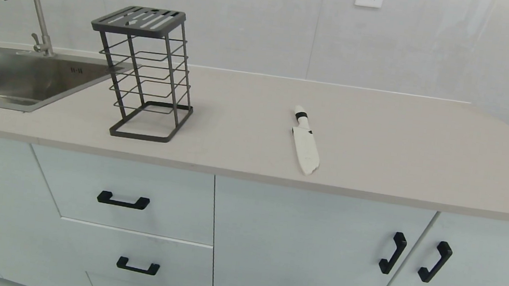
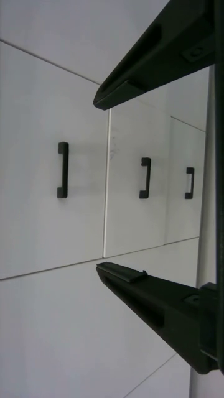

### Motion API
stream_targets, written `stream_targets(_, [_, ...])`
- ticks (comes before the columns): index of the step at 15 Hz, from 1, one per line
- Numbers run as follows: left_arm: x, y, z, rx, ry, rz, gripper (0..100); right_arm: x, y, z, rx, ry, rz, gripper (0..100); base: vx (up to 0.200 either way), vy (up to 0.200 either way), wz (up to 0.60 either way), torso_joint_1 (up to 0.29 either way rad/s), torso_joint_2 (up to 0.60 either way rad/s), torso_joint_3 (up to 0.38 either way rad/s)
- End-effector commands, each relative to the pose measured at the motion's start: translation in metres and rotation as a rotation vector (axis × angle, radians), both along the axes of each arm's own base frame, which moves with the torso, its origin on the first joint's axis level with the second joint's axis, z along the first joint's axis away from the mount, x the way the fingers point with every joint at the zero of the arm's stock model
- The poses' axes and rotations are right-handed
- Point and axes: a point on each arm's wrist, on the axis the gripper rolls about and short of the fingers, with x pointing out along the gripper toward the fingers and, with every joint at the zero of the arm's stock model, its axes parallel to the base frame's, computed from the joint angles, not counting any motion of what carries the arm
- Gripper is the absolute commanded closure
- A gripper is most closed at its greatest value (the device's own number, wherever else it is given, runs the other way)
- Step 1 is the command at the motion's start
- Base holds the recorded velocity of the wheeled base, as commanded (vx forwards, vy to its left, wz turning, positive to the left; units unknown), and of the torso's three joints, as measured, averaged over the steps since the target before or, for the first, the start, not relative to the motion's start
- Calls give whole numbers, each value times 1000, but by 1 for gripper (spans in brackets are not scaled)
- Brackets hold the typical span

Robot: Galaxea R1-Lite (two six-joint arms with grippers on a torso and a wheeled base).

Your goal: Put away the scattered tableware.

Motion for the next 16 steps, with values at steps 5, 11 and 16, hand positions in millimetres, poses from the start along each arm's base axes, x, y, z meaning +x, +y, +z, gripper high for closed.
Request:
stream_targets(5, [0, 0, 0, -2, 1, 0, 0, 0, 0, 0, -1, 0, 0, 100, 0, 0, 0, 68, -418, -356])
stream_targets(11, [0, 0, 0, -2, 1, 2, 0, 0, 0, 0, -1, 0, 0, 100, 0, 0, 0, 125, -481, -352])
stream_targets(16, [0, 0, 0, -2, 1, 2, 0, 0, 0, 0, -1, 0, 0, 100, 0, 0, 0, 169, -509, -345])
